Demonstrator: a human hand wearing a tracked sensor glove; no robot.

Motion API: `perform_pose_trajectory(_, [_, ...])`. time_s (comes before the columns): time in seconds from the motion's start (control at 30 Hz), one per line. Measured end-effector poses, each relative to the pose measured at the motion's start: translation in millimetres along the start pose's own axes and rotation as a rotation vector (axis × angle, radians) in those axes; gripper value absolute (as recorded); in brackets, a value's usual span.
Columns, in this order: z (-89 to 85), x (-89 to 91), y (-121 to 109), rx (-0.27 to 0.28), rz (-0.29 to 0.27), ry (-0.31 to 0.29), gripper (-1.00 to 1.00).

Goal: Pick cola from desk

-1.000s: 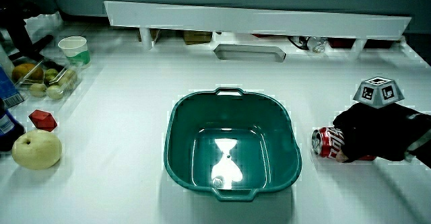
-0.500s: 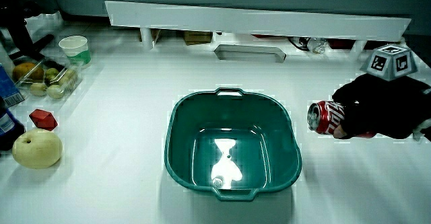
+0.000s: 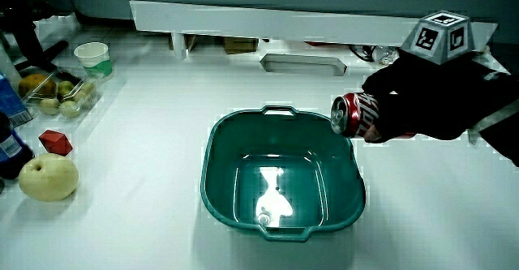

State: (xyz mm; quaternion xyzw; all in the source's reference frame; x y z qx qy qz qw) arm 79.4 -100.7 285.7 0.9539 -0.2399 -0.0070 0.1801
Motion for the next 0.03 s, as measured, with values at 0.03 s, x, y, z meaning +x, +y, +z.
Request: perform_pose_trajectory(0.03, [-3.6, -2.0, 4.6, -0.041, 0.041, 0.007, 1.0])
